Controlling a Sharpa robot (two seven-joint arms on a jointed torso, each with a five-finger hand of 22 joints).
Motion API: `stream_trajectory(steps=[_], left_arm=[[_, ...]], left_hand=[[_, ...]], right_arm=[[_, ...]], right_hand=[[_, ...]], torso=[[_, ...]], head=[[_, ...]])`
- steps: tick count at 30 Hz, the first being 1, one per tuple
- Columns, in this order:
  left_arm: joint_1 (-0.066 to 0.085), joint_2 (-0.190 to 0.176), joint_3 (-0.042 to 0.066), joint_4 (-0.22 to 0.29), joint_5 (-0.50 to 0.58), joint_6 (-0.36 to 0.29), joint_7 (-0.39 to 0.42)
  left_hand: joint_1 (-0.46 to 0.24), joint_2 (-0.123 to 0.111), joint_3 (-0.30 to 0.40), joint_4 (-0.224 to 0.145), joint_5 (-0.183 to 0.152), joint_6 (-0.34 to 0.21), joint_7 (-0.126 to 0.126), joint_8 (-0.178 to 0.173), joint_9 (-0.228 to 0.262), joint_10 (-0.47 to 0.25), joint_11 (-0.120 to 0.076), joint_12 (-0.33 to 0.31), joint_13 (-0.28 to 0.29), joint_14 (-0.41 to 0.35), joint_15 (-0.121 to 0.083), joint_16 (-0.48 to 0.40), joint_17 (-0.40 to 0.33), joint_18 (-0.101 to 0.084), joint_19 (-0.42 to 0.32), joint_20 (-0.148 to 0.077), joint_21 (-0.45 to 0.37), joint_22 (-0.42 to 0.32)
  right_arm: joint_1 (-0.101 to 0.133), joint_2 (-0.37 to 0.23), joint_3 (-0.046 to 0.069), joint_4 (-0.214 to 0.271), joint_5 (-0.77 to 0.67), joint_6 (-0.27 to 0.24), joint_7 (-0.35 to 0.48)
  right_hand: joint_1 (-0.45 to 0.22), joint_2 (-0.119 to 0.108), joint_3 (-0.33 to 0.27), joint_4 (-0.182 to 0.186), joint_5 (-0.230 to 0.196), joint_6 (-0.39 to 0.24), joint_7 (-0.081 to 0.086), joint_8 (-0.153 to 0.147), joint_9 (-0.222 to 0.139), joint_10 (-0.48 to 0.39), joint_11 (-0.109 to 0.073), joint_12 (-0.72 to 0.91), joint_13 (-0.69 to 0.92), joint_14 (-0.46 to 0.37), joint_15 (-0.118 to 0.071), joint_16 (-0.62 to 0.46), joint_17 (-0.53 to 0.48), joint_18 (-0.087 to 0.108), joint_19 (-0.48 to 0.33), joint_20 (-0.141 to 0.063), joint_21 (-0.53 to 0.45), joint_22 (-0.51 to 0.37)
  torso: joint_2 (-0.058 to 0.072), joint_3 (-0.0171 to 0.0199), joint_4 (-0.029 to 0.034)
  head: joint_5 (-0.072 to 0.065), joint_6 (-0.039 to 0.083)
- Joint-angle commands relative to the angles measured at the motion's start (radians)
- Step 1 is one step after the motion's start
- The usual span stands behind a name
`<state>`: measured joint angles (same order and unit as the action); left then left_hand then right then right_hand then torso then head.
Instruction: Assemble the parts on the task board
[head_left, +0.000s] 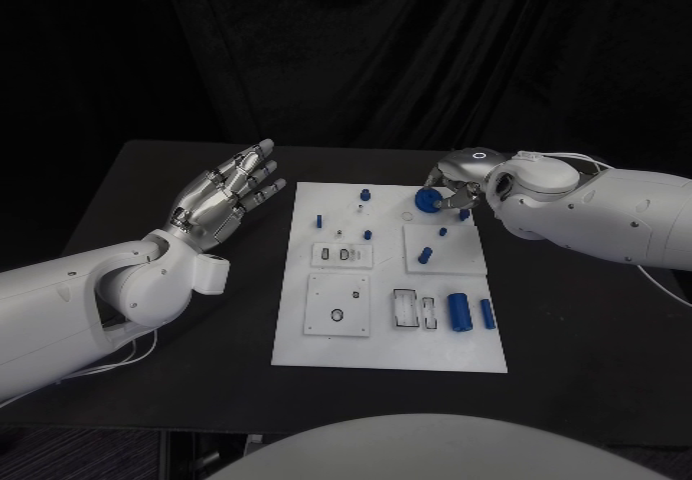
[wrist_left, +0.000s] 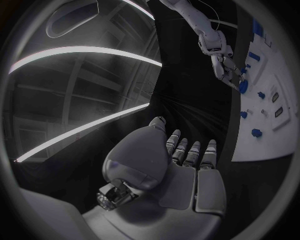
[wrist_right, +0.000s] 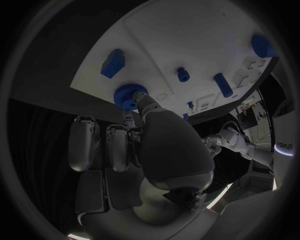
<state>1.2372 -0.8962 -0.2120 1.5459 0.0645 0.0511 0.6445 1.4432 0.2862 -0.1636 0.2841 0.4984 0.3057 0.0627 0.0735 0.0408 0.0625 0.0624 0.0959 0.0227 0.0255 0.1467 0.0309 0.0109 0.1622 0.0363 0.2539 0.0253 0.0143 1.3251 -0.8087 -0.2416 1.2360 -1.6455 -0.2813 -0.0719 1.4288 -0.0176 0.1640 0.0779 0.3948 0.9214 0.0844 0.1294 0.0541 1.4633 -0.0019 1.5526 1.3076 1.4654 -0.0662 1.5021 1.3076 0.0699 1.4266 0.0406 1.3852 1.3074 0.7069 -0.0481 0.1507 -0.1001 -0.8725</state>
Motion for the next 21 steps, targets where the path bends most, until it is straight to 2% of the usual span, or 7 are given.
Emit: stream_trajectory(steps=[1, 6, 11, 13, 17, 21], left_arm=[[-0.001, 0.001, 0.001, 0.003, -0.001, 0.014, 0.006], [-0.001, 0.004, 0.001, 0.001, -0.001, 0.015, 0.006], [-0.001, 0.007, 0.001, 0.000, -0.001, 0.016, 0.004], [-0.001, 0.008, 0.001, -0.002, -0.001, 0.016, 0.004], [-0.001, 0.011, 0.001, -0.004, -0.001, 0.018, 0.003], [-0.001, 0.016, 0.001, -0.007, -0.001, 0.021, 0.001]], left_hand=[[0.010, -0.001, 0.005, 0.000, 0.006, 0.006, 0.004, 0.006, 0.002, -0.004, -0.002, 0.003, 0.001, -0.001, 0.005, 0.006, 0.002, 0.018, 0.001, 0.009, 0.003, 0.001], [0.010, -0.001, 0.005, 0.000, 0.006, 0.006, 0.004, 0.006, 0.002, -0.004, -0.002, 0.004, 0.001, -0.001, 0.006, 0.007, 0.002, 0.018, 0.002, 0.009, 0.003, 0.002], [0.010, -0.001, 0.006, -0.001, 0.006, 0.005, 0.004, 0.006, 0.002, -0.004, -0.002, 0.004, 0.001, 0.000, 0.006, 0.007, 0.002, 0.018, 0.002, 0.009, 0.003, 0.002], [0.010, -0.001, 0.006, -0.001, 0.006, 0.005, 0.004, 0.006, 0.002, -0.004, -0.002, 0.004, 0.001, 0.000, 0.006, 0.007, 0.002, 0.018, 0.002, 0.009, 0.003, 0.002], [0.010, -0.001, 0.006, -0.001, 0.006, 0.005, 0.004, 0.006, 0.002, -0.004, -0.002, 0.004, 0.001, 0.000, 0.006, 0.007, 0.002, 0.018, 0.002, 0.009, 0.003, 0.002], [0.011, -0.001, 0.006, -0.001, 0.007, 0.005, 0.005, 0.006, 0.002, -0.004, -0.001, 0.004, 0.001, 0.000, 0.007, 0.008, 0.002, 0.018, 0.002, 0.009, 0.003, 0.002]], right_arm=[[0.010, -0.005, -0.001, 0.029, -0.021, -0.049, 0.019], [0.049, -0.006, -0.001, 0.090, -0.022, -0.037, 0.022], [0.070, 0.014, -0.001, 0.128, -0.022, -0.026, 0.028], [0.074, 0.030, -0.001, 0.131, -0.022, -0.018, 0.032], [0.074, 0.066, -0.001, 0.120, -0.022, -0.004, 0.037], [0.066, 0.106, -0.001, 0.095, -0.022, 0.005, 0.042]], right_hand=[[-0.011, 0.008, 0.004, -0.003, 0.037, 0.016, -0.026, 0.257, 0.436, 0.089, -0.008, 0.009, 0.252, 0.063, -0.008, 0.013, 0.182, -0.024, 0.019, -0.001, 0.020, 0.179], [-0.020, 0.003, 0.005, 0.001, 0.052, 0.006, -0.027, 0.268, 0.453, 0.105, -0.009, 0.017, 0.262, 0.073, -0.010, 0.025, 0.200, -0.029, 0.033, -0.002, 0.038, 0.190], [-0.026, 0.001, 0.005, 0.005, 0.049, 0.000, -0.029, 0.270, 0.459, 0.107, -0.010, 0.018, 0.263, 0.078, -0.010, 0.032, 0.210, -0.031, 0.039, -0.003, 0.046, 0.195], [-0.030, 0.001, 0.005, 0.008, 0.038, -0.004, -0.030, 0.271, 0.463, 0.107, -0.011, 0.018, 0.263, 0.079, -0.011, 0.033, 0.212, -0.032, 0.041, -0.003, 0.048, 0.197], [-0.033, 0.001, 0.007, 0.010, 0.025, -0.010, -0.030, 0.271, 0.466, 0.107, -0.012, 0.018, 0.263, 0.080, -0.011, 0.035, 0.214, -0.032, 0.042, -0.003, 0.049, 0.198], [-0.035, 0.000, 0.008, 0.012, 0.021, -0.015, -0.029, 0.269, 0.467, 0.107, -0.012, 0.018, 0.263, 0.081, -0.011, 0.036, 0.216, -0.033, 0.043, -0.004, 0.050, 0.199]], torso=[[-0.001, -0.0007, 0.0010], [-0.002, -0.0028, -0.0033], [-0.003, -0.0042, -0.0007], [-0.004, -0.0054, 0.0012], [-0.004, -0.0053, 0.0050], [-0.002, -0.0035, 0.0063]], head=[[0.001, 0.000], [0.011, 0.000], [0.012, 0.000], [0.011, 0.000], [0.008, 0.000], [0.006, 0.000]])
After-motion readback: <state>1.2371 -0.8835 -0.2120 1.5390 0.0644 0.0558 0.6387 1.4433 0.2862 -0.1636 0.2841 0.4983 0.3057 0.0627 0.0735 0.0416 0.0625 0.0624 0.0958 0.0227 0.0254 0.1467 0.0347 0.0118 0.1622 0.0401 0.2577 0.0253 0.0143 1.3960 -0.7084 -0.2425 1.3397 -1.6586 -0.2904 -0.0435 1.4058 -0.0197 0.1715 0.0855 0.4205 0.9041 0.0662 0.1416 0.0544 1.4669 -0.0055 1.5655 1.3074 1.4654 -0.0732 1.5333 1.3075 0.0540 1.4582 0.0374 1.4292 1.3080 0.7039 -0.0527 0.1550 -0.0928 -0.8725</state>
